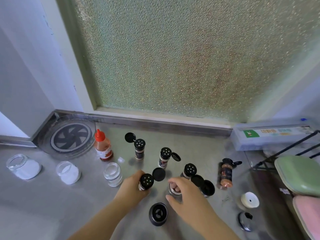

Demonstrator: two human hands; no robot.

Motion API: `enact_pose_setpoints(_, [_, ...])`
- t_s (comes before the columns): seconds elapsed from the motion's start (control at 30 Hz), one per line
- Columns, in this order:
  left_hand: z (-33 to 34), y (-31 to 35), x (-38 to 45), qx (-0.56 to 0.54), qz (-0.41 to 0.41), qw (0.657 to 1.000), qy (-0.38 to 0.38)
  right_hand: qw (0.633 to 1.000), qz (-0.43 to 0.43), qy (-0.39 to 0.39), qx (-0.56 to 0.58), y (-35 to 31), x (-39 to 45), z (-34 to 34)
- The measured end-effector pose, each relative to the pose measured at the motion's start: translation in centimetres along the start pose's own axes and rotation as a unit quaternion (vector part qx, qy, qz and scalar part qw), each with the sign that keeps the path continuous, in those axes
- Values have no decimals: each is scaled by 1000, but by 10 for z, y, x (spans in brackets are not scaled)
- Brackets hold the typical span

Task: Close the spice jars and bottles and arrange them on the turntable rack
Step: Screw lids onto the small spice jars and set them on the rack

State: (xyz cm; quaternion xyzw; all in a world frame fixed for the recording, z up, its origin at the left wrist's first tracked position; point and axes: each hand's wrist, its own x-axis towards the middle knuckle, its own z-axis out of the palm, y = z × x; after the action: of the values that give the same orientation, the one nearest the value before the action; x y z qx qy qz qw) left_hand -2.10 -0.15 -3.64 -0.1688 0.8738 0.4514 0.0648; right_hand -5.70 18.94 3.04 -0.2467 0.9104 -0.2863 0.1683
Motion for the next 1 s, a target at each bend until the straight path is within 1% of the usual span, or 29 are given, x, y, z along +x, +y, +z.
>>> enact_pose_setpoints(0.07, [-5, 9, -7, -36, 29, 998, 32, 997, 41, 26, 59, -6, 0, -5])
enact_pose_setpoints(0.13, [-17, 31, -18, -75, 75, 991, 81, 987, 81, 39, 135, -16, 2, -15])
enact_pose_setpoints(0.2, [-32, 58, -28, -108, 140, 977, 115, 974, 81, 28, 209, -31, 5, -28])
enact_pose_setpoints(0.23, [-39, 72, -33, -120, 175, 970, 119, 965, 66, 29, 252, -41, 6, -36])
enact_pose_setpoints(0.3, [-52, 95, -40, -138, 231, 954, 131, 942, 13, 65, 328, -62, 6, -50])
enact_pose_setpoints(0.37, [-61, 112, -44, -131, 268, 940, 168, 909, -46, 125, 395, -80, 4, -62])
enact_pose_setpoints(0.4, [-63, 119, -45, -120, 280, 933, 191, 892, -66, 145, 422, -87, 3, -67])
enact_pose_setpoints(0.43, [-65, 126, -48, -116, 287, 927, 211, 885, -87, 153, 431, -93, 0, -72])
enact_pose_setpoints(0.5, [-65, 136, -52, -77, 302, 913, 264, 897, -144, 161, 387, -102, -7, -81])
enact_pose_setpoints(0.53, [-65, 141, -54, -48, 308, 908, 280, 910, -175, 181, 330, -105, -9, -85])
enact_pose_setpoints(0.57, [-65, 145, -55, -35, 312, 908, 279, 920, -211, 215, 252, -108, -11, -89])
enact_pose_setpoints(0.63, [-67, 150, -57, -45, 319, 909, 264, 915, -279, 271, 110, -110, -13, -96])
enact_pose_setpoints(0.67, [-69, 151, -59, -73, 317, 906, 270, 908, -294, 289, 76, -110, -14, -98])
enact_pose_setpoints(0.7, [-74, 156, -63, -98, 316, 906, 264, 900, -303, 308, 59, -112, -15, -99])
enact_pose_setpoints(0.73, [-74, 159, -65, -131, 311, 910, 240, 890, -311, 329, 53, -114, -16, -102])
enact_pose_setpoints(0.77, [-77, 162, -68, -128, 333, 905, 232, 883, -316, 342, 58, -114, -16, -104])
enact_pose_setpoints(0.8, [-80, 165, -69, -98, 348, 902, 234, 877, -323, 348, 67, -116, -16, -107])
enact_pose_setpoints(0.83, [-85, 169, -69, -84, 344, 902, 247, 873, -332, 349, 73, -115, -16, -111])
enact_pose_setpoints(0.93, [-87, 178, -68, -148, 359, 899, 203, 876, -346, 328, 74, -113, -14, -122])
enact_pose_setpoints(1.0, [-86, 178, -64, -165, 353, 902, 189, 879, -349, 318, 67, -111, -14, -128])
